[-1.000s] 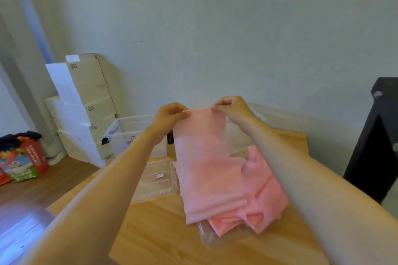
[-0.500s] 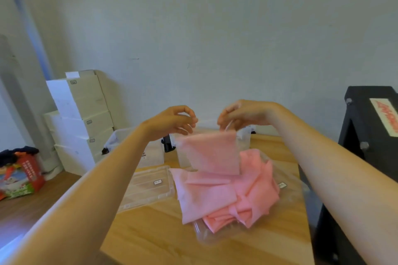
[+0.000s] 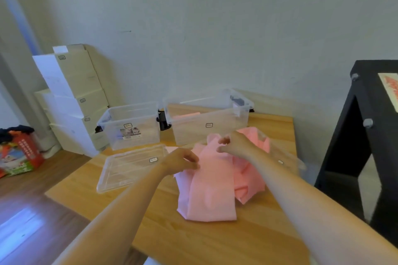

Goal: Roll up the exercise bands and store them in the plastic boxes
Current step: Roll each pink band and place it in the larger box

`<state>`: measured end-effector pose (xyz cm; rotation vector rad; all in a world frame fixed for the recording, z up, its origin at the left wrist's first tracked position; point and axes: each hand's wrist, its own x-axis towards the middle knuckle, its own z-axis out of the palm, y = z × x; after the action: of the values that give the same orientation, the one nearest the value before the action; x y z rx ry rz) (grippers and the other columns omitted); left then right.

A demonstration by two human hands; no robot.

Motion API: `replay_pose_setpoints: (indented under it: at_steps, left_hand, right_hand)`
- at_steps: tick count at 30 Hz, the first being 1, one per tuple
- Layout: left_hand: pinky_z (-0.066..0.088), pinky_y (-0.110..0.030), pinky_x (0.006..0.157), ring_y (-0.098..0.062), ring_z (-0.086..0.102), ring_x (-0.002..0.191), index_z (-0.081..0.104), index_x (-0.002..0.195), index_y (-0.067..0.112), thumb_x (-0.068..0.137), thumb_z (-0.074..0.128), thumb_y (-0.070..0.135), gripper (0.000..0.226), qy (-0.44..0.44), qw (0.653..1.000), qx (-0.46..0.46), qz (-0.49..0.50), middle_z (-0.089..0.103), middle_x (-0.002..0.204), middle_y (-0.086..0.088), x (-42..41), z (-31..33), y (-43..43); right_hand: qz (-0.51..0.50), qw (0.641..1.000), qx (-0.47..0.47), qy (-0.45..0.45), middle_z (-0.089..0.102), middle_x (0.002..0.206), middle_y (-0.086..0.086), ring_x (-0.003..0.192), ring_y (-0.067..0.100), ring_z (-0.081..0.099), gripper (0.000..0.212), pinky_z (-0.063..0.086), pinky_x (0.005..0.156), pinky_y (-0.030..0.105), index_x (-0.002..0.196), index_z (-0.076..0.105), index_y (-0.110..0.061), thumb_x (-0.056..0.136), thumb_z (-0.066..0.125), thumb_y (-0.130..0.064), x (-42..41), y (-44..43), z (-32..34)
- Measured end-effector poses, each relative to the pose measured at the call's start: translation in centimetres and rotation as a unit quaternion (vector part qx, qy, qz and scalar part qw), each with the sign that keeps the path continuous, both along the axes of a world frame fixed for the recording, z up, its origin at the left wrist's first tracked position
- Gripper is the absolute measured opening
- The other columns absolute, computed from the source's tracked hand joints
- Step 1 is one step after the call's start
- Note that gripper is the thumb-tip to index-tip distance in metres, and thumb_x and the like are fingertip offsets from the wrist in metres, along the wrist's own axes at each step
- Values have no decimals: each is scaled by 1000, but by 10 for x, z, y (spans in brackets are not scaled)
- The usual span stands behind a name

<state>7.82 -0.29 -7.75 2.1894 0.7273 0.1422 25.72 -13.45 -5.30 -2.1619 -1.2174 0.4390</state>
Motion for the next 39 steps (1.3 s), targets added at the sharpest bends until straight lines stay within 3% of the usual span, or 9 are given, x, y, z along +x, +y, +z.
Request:
replay_pose_setpoints:
  at_steps: [4,7,12,15,20,27,30,35,39]
  left_hand:
    - [54,-35,86,-22,66,82,71,102,8,86,72,14,18,-26,996,22,78,67,87,-2,13,-21,-2]
    - [50,-21,69,-11,59,60,69,96,4,88,69,12,11,-39,993,-10,114,62,70,3,21,-27,-6]
    - [47,-26,69,-15,56,67,59,70,15,83,74,5,21,-85,986,-46,136,60,74,0,22,-28,-8]
    - [46,-18,56,-13,53,61,54,73,14,88,68,5,22,-127,979,-103,119,57,67,0,17,-23,-15]
    - [43,-28,64,-16,51,69,52,85,16,97,56,20,13,-181,955,-208,107,56,78,-3,6,-15,-32]
    - [44,-31,65,-21,47,78,47,89,15,101,48,24,15,-172,955,-221,95,50,84,-6,-15,4,-56]
    - [41,-29,63,-18,45,73,49,83,19,100,51,27,18,-182,953,-225,91,49,80,-2,-23,16,-65]
    - [31,-25,59,-13,42,66,44,68,22,95,61,28,32,-200,953,-214,72,47,68,8,-34,35,-88]
    - [35,-26,64,-14,50,71,59,61,21,87,71,25,28,-277,945,-154,83,58,65,10,-39,53,-100]
  right_hand:
    - [-59,996,-17,-66,63,120,6,113,24,56,37,45,85,28,115,65,-13,81,68,-27,-1,6,-22]
    - [-86,994,-8,-62,66,114,4,109,26,59,30,45,80,30,112,64,-18,83,62,-25,-3,7,-31]
    - [-152,987,-25,-34,64,113,4,109,25,58,26,42,79,28,107,62,-18,85,63,-31,-3,7,-37]
    - [-147,988,-47,-20,69,100,7,94,28,64,28,46,67,27,100,68,-16,85,61,-38,-6,5,-34]
    - [-101,994,-32,36,62,78,4,77,24,58,23,38,53,25,80,62,-14,90,56,-35,-14,-2,-21]
    - [-109,978,150,98,61,80,-1,81,17,56,8,43,74,27,78,62,-20,84,66,-18,-31,-24,1]
    - [-105,964,213,119,61,64,-2,68,19,58,17,49,72,32,70,60,-22,83,67,-14,-35,-37,14]
    - [-79,947,288,122,61,71,-6,70,16,57,20,50,74,35,72,61,-23,85,65,-10,-45,-60,37]
    - [-77,936,320,124,63,70,-7,74,18,60,23,52,80,41,69,62,-22,83,66,-5,-48,-79,52]
